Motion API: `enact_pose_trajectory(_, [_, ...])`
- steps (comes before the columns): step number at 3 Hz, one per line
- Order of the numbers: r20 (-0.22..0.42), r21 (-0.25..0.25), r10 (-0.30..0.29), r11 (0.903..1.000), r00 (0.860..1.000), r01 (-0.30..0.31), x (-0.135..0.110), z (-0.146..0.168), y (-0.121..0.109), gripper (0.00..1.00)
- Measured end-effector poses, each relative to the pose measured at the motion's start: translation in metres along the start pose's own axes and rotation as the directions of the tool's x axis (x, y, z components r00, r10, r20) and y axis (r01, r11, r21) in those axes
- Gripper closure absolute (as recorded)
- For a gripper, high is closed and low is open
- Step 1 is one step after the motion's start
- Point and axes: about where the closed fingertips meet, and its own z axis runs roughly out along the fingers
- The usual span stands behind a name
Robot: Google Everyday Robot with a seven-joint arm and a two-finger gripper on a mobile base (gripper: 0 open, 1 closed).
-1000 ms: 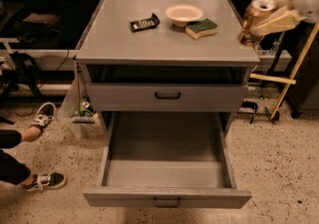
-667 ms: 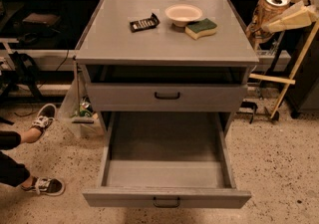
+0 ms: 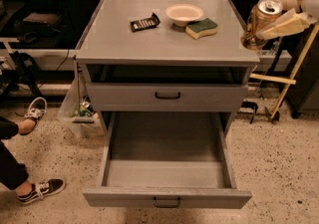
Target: Place orange can into middle drawer
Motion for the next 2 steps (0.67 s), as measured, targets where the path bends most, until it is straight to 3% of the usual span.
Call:
enact_pose_trajectory(1, [0.053,-0.107,-0.026,0.9938,0.998,0.031,0.021,0.012,0.048,1.00])
enact_pose_trajectory(2, [0.184,-0.309,-0.028,0.9471,0.982,0.085,0.053,0.049,0.134,1.00])
